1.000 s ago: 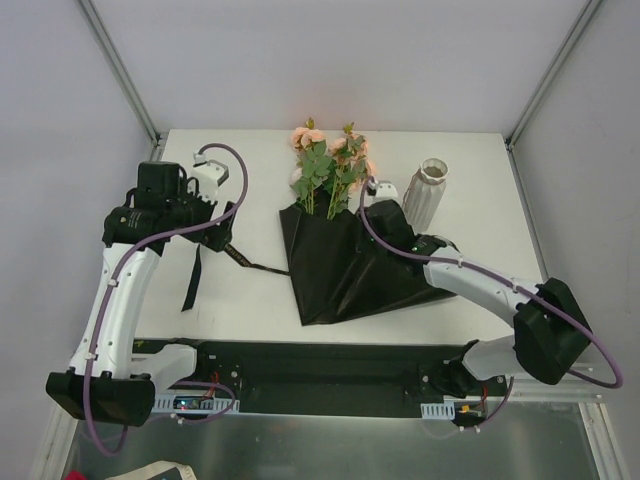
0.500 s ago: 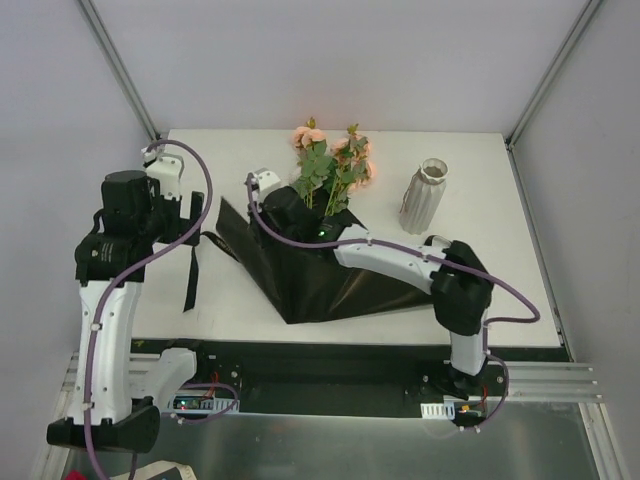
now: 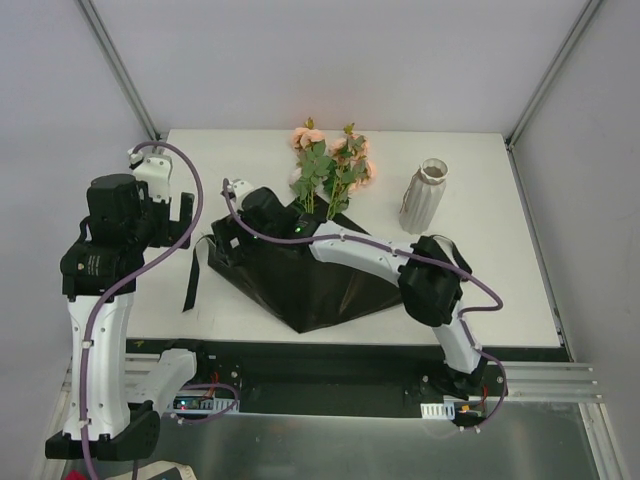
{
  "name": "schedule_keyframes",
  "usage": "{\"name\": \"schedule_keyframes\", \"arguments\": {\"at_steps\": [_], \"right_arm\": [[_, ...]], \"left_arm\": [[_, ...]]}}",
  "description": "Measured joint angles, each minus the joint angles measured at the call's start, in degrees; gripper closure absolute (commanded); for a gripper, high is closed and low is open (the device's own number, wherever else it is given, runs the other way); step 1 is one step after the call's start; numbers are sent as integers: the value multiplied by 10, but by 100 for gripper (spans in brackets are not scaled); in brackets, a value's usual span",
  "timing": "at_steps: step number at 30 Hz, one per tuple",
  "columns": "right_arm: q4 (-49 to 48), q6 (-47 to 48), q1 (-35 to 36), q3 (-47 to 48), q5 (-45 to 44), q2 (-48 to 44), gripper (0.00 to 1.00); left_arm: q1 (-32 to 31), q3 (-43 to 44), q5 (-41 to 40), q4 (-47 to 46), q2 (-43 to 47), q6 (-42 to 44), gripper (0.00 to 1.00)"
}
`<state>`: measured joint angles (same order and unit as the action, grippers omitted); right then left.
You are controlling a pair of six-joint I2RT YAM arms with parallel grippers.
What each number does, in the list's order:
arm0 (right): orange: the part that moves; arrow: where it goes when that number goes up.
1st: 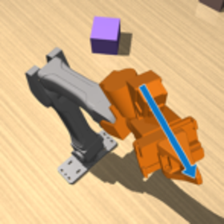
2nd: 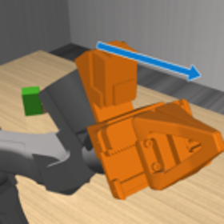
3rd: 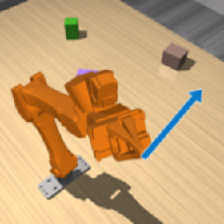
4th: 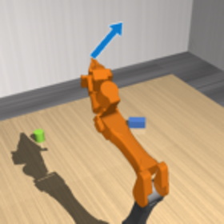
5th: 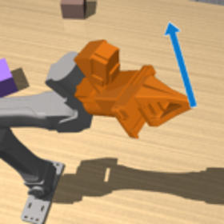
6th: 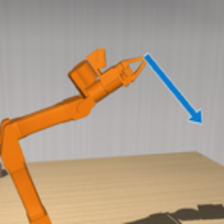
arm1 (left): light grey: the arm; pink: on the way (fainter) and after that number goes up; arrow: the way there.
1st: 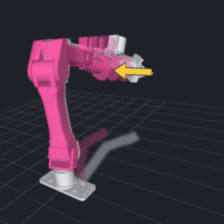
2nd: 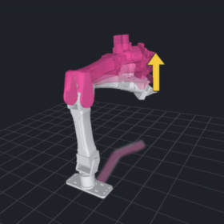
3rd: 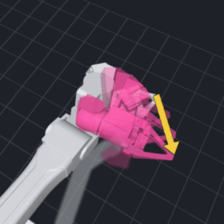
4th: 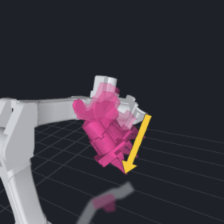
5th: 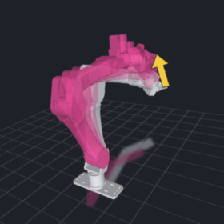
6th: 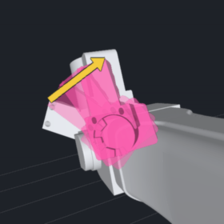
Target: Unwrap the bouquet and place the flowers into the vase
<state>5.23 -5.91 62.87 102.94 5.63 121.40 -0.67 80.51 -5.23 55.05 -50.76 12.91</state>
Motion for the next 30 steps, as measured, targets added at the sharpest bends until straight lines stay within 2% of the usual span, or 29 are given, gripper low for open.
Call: {"name": "schedule_keyframes", "arguments": {"at_steps": [4,9,13,16,19,24,27,30], "right_arm": [[33,0,-26,0,-14,-24,3],[86,0,-61,1,-86,-74,3],[95,0,-94,-55,-126,-140,1],[112,1,-127,-91,-145,-169,10],[128,-1,-157,-104,-159,-164,15],[149,-4,-189,-111,-163,-123,18],[158,-5,-204,-109,-161,-88,19],[171,-5,-220,-97,-159,-52,20]], "left_arm": [[0,0,0,10,-13,1,1],[0,0,6,15,-24,1,1],[0,3,27,17,-41,1,1],[0,24,67,19,-71,-1,1],[-19,61,93,22,-113,-7,1],[-104,97,124,12,-198,-18,1],[-110,89,158,2,-251,-18,1],[-109,42,184,-22,-278,-11,1]]}}
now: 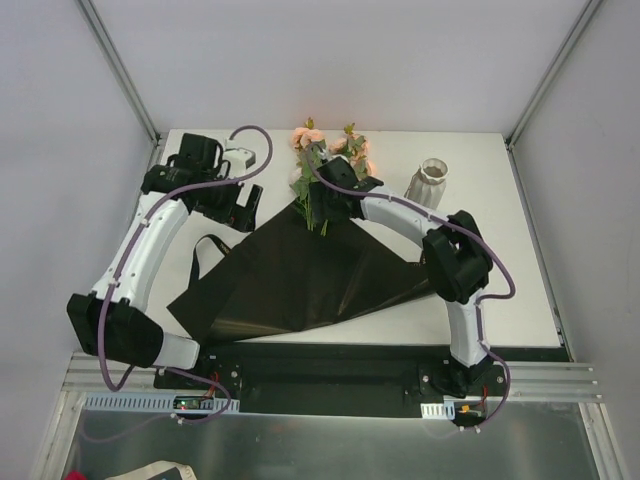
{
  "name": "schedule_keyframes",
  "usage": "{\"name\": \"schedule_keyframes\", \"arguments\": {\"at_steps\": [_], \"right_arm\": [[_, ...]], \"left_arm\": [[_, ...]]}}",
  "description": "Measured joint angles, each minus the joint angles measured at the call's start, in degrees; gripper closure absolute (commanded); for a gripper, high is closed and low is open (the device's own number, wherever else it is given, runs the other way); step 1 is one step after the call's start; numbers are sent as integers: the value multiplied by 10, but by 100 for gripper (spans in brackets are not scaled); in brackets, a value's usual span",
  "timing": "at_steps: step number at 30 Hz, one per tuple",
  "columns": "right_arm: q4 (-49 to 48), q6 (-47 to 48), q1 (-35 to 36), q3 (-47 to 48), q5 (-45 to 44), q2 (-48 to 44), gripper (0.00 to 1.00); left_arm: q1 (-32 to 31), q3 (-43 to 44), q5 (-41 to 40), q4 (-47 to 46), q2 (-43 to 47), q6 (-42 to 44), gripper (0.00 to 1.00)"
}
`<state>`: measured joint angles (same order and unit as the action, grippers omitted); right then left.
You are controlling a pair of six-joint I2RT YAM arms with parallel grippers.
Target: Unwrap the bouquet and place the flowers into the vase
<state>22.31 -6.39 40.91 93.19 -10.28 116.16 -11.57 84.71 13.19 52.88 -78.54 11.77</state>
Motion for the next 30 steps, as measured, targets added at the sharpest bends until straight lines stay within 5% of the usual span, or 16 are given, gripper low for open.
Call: {"name": "schedule_keyframes", "arguments": {"at_steps": [12,21,30], "right_arm": [[-2,-5,-62,50,24,66,24],[-16,-12,-70,71,50,103,29],[-16,-26,-77,95,53,138,50]], "left_arm": [[-9,-73,134,-68,-172,46,5],[-16,-71,167,-97,-278,75,33],[-16,-62,168,-112,-322,87,44]]}}
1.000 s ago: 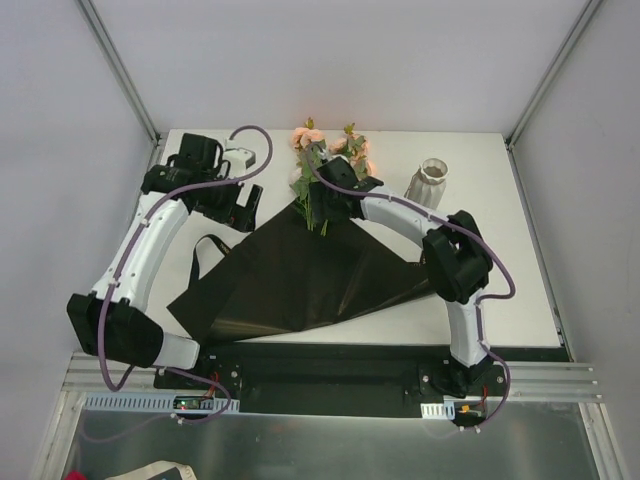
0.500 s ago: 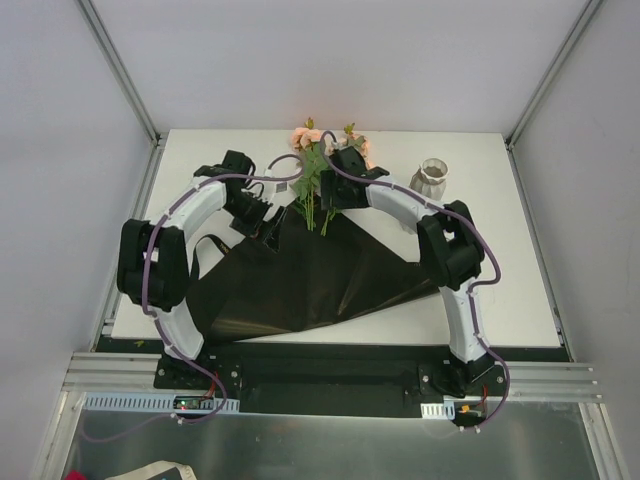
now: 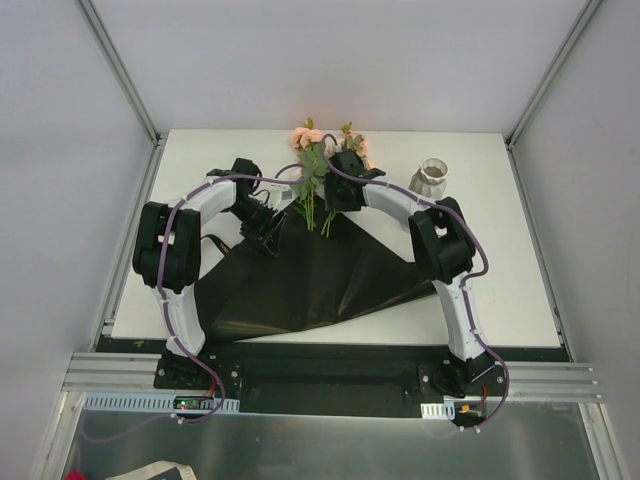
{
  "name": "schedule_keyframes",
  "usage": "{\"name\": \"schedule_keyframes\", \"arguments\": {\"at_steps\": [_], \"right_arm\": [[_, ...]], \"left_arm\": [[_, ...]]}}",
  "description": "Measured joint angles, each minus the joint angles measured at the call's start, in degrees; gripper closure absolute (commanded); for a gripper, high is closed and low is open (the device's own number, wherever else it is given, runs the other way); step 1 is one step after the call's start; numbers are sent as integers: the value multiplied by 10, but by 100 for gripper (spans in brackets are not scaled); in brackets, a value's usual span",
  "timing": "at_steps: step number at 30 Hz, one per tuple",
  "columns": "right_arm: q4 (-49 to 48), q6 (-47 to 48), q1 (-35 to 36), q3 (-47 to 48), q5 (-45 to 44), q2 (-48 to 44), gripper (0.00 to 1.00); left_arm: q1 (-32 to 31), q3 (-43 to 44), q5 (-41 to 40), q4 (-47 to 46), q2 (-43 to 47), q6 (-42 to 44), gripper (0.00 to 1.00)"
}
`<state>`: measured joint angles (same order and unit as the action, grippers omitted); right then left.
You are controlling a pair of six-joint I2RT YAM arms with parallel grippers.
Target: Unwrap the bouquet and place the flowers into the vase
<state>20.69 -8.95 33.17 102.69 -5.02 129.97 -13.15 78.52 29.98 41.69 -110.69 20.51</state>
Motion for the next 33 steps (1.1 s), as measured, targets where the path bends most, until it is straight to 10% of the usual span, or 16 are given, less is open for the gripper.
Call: {"name": "schedule_keyframes", "arguments": {"at_steps": [10,33], "right_arm": [[-21,-29,0,-3,0,3,99],[-190,5,-3,-167,-86,-268,99]], "left_arm": [[0,0,8,-9,-6,14,94],[0,-40,-28,-11,34,-1,100]]}}
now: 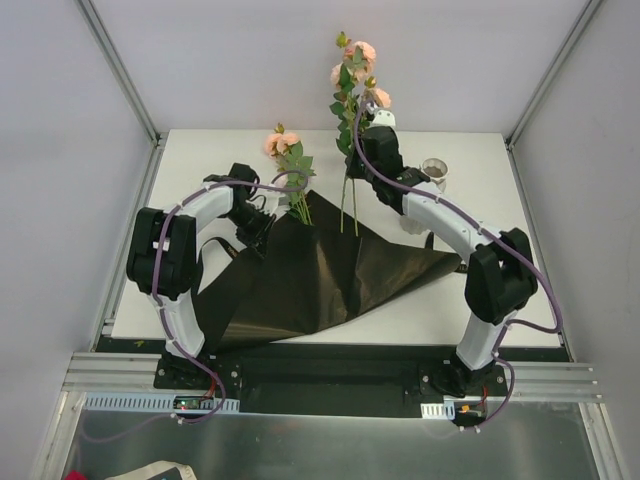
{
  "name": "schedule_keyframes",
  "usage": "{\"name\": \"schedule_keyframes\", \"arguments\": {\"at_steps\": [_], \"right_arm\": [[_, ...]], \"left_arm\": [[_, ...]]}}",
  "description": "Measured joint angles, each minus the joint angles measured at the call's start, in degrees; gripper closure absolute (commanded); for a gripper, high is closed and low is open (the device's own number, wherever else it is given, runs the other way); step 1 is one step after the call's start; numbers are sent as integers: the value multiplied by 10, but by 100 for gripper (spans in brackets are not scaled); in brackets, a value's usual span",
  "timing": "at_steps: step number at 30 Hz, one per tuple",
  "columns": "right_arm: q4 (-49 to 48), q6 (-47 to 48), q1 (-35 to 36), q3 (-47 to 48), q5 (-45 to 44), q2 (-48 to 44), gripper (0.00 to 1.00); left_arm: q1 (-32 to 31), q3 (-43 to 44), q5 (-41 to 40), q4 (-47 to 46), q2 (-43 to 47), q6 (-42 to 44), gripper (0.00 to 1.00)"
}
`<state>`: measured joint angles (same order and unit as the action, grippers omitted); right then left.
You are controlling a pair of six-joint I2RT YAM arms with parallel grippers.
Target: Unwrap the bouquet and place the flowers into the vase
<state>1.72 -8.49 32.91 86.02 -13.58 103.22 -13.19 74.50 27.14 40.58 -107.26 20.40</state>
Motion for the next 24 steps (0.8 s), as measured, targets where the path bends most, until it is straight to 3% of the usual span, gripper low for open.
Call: {"name": "schedule_keyframes", "arguments": {"at_steps": [6,13,15,16,17,20,21,24], "right_arm": [[-20,-9,-1,-22,29,-3,99],[-22,-30,2,-73,57,56,99],[-17,-34,3,-82,64,69,99],[-14,-36,3,-86,67,71,99],[-14,-39,3,-90,70,71,99],[-17,-46,3,-96,74,68,99],[-22,-48,3,-105,75,61,99],[-27,-57,3,-144,83,18,99]], "left_arm": [[0,-14,-9,1,28,-3,100],[0,-32,0,-5,81,-5,100],[0,-37,7,-4,83,-5,89],[0,-37,9,-4,83,-5,78],[0,-37,10,-4,83,-4,56],[0,-32,16,0,82,-2,34],[0,-24,17,5,79,-4,18],[0,7,21,7,68,-3,2]]}}
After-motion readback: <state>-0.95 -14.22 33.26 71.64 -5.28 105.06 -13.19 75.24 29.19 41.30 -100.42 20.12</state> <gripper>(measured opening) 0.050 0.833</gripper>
